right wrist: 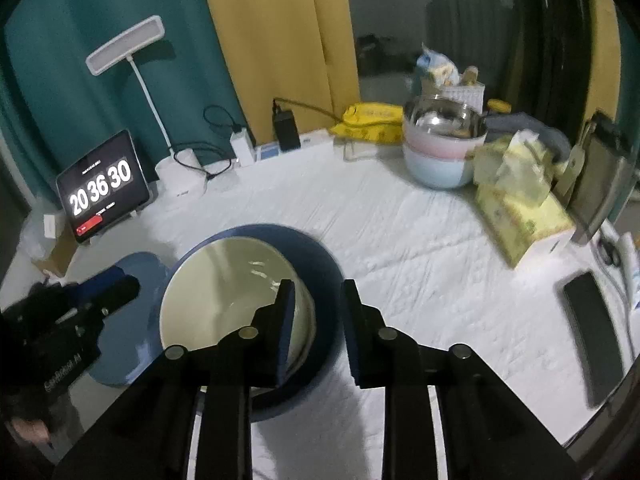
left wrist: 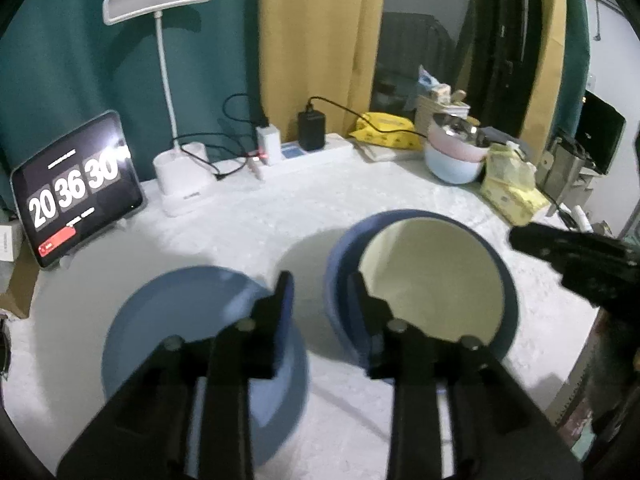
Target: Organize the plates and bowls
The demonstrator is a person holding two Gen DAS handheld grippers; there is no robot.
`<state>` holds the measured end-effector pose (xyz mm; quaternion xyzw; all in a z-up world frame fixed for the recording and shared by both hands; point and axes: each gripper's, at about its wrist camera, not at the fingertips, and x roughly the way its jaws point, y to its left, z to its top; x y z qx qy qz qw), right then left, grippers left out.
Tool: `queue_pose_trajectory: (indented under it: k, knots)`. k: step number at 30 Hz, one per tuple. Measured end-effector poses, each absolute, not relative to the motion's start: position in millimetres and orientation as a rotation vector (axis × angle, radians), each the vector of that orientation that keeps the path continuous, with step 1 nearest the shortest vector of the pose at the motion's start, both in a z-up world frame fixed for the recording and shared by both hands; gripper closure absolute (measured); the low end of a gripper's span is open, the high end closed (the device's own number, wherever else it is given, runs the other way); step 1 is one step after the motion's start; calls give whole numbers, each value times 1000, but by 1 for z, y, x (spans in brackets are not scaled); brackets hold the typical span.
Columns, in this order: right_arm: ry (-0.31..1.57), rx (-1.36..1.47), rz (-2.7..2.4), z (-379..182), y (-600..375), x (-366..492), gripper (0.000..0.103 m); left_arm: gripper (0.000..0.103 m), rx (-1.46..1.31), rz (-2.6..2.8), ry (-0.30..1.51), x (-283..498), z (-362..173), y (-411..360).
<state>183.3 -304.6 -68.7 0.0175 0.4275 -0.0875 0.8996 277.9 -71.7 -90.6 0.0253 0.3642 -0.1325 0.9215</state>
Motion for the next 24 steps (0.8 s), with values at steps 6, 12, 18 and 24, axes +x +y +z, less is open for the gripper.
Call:
queue_pose_trajectory:
  k: [6, 12, 18, 24]
  knots:
    - [878, 57, -184, -75, -324, 180, 61, 58, 19, -298, 797, 288, -107, -64]
    - [905, 110, -150, -92, -336, 183, 55, 58, -30, -305, 859, 297, -122, -64]
    - [934, 105, -140, -104, -338, 188, 46, 58, -10, -307, 888, 302, -132, -70]
    - [991, 132, -151, -121, -347, 192, 42, 58, -21, -322, 902, 307, -136, -71]
